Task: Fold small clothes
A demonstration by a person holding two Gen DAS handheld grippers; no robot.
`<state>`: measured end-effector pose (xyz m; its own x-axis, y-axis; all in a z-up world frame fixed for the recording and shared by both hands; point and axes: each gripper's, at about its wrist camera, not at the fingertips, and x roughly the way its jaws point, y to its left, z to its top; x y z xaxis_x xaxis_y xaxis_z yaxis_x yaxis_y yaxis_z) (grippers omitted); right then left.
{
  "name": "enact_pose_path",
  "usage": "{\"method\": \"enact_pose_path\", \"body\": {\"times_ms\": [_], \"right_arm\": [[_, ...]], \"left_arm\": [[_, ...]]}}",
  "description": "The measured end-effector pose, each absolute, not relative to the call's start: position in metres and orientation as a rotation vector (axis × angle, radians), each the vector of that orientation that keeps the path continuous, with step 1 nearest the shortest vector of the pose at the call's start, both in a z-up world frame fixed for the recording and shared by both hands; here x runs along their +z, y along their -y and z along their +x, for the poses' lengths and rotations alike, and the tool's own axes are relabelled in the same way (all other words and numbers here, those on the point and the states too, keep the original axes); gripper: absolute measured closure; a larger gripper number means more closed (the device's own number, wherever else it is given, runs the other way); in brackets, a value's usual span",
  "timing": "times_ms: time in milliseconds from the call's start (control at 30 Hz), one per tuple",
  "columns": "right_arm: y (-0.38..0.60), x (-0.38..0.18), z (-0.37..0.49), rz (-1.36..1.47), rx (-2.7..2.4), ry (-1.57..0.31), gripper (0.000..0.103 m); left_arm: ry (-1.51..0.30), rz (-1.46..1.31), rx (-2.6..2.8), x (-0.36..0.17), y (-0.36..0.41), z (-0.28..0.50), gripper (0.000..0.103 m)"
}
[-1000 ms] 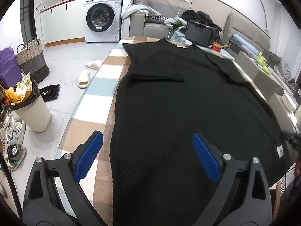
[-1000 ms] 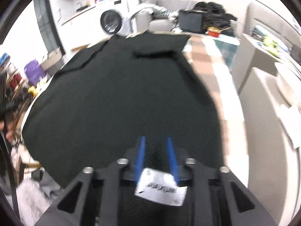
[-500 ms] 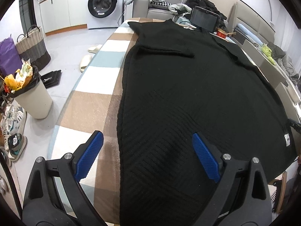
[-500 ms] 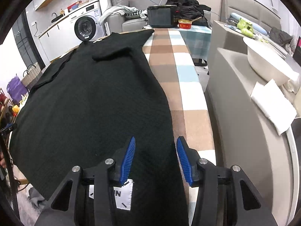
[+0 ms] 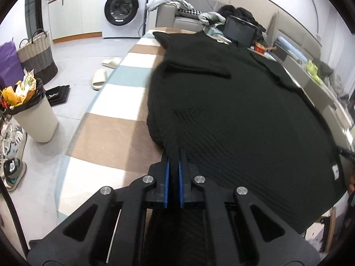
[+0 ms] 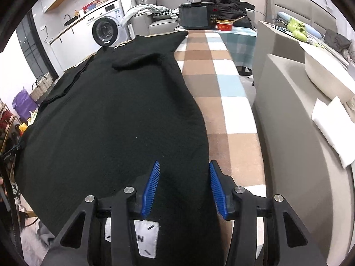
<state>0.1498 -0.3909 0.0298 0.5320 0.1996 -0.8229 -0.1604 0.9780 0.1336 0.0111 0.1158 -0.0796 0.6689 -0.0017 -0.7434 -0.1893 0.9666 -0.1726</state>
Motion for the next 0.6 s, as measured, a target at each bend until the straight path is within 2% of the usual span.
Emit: {"method": "enact_pose_path", "body": {"times_ms": [267,300,333,600], "right_arm": [[0.378,0.024,0.166,0.046,0.254,-0.997,0.058],[0.375,0.023,0.168,0.027,0.246,-0.990,0.073],[0.372,0.023,0.168,0.005,0.241,-0.983,0.095],[0.387,0.035,0.145,0.034,0.309,-0.988,0.099]], "left_arm": [[-0.844,-0.270,0.123,-0.083,-0.121,0.016,0.098],[-0.843,-0.271,0.123,-0.084,-0.121,0.017,0.098],[-0.840,-0.273,0.124,-0.085,-0.121,0.016,0.098],[-0.780,-0.273,0.110,-0.069,-0.120,0.001,0.099]]}}
